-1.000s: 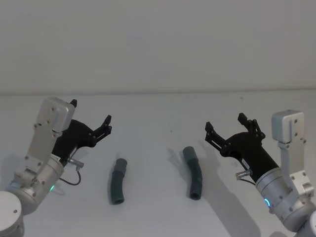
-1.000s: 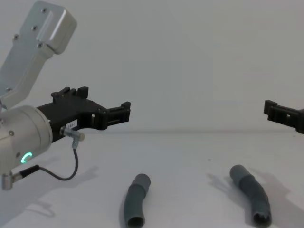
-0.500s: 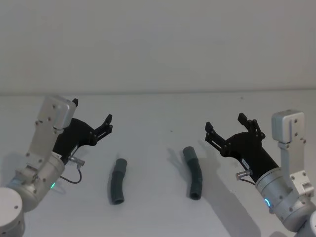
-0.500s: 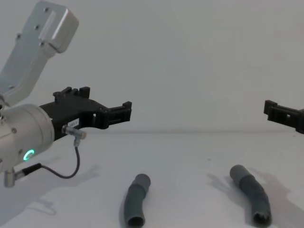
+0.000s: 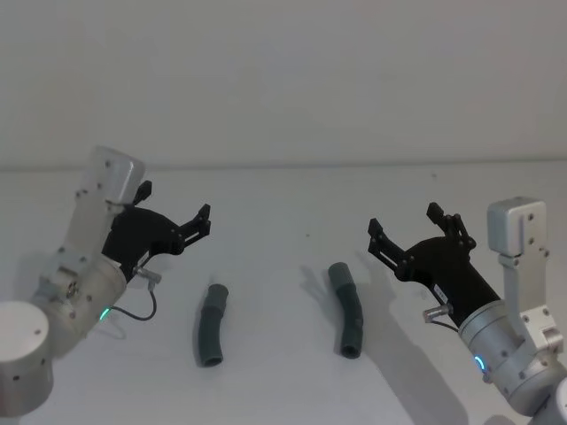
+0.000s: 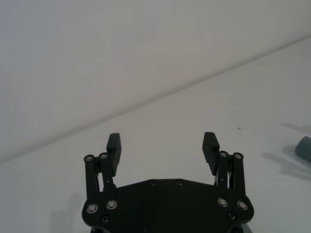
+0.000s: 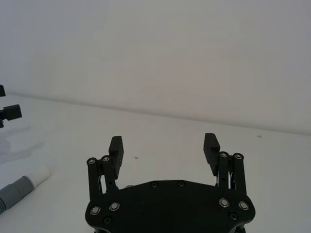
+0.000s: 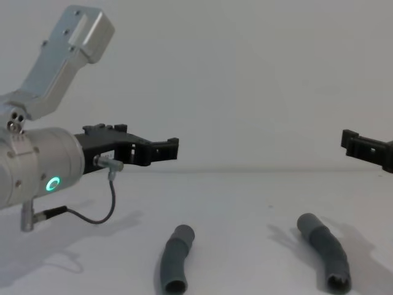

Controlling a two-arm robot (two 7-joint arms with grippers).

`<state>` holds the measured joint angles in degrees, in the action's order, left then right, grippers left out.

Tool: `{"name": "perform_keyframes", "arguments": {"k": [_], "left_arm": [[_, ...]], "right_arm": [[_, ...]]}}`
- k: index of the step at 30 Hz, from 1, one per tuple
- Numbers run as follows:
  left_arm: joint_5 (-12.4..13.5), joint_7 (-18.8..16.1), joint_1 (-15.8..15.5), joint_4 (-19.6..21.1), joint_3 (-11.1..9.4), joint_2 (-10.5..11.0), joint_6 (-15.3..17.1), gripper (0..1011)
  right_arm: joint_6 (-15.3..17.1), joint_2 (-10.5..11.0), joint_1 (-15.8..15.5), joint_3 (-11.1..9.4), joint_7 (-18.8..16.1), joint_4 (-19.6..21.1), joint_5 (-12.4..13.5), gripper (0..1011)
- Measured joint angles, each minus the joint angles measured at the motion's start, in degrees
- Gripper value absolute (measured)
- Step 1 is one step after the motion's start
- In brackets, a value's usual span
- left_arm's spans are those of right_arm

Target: Use both hands to pick up one end of the pipe from the table, align the ends, and insert them.

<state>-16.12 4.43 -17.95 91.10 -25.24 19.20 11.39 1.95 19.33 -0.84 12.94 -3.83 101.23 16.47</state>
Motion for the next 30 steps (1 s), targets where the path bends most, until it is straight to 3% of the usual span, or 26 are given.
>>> {"name": "perform_keyframes", "arguments": {"k": [9, 21, 30], "left_arm": [[-2.4, 0.6, -1.6, 0.3, 0.4, -1.5, 8.3, 1001], [-5.4, 0.1, -2.3, 3.0, 0.4, -4.1, 22.1, 1001], [-5.7, -1.0, -2.0, 5.5, -0.1, -4.7, 28.6, 1001]], "right_arm": [[0.0, 0.0, 0.0, 0.0, 0.0, 0.0, 0.0, 1002], [0.0, 0.0, 0.0, 0.0, 0.0, 0.0, 0.0, 1002], [0.0, 0.0, 0.0, 0.0, 0.0, 0.0, 0.0, 1002]]}}
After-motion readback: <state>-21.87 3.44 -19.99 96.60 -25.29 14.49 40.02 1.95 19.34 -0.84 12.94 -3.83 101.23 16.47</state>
